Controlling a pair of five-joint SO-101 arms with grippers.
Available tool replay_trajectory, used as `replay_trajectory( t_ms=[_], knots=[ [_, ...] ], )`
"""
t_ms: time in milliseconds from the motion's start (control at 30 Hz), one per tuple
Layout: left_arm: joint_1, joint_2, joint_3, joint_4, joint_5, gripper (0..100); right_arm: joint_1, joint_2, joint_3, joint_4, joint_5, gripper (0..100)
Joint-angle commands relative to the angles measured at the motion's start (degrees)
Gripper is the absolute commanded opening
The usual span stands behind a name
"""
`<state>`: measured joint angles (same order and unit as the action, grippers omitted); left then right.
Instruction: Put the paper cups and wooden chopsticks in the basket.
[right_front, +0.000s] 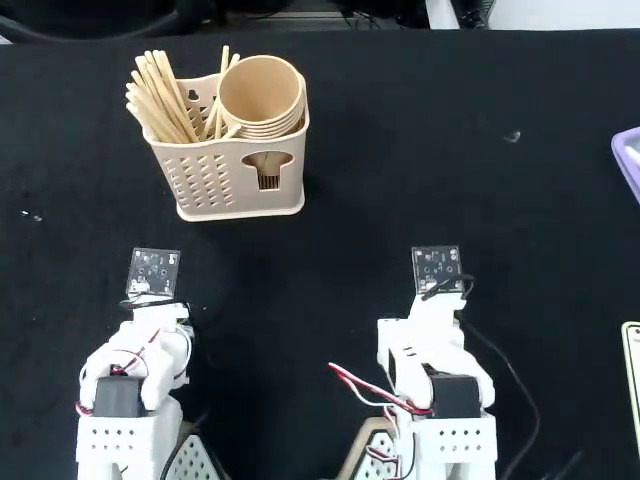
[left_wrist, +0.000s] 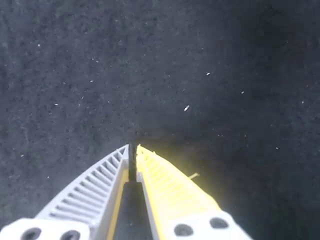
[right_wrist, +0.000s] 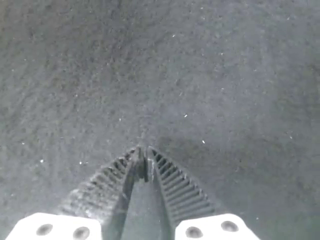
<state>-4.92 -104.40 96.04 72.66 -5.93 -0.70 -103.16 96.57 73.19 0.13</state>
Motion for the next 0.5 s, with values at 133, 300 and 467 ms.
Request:
replay_trajectory(
  t_ms=[133, 300, 467],
  knots=[
    [0.8, -0.4, 1.3, -0.8, 0.5, 3, 1.1, -5.3, 0.0, 0.4, 0.4, 1.3],
    [0.8, -0.4, 1.3, -0.8, 0.5, 3, 1.1, -5.3, 0.0, 0.4, 0.4, 1.3],
    [0.0, -0.4, 1.3, -0.8, 0.5, 3, 1.1, -5.3, 0.0, 0.4, 0.4, 1.3]
  ],
)
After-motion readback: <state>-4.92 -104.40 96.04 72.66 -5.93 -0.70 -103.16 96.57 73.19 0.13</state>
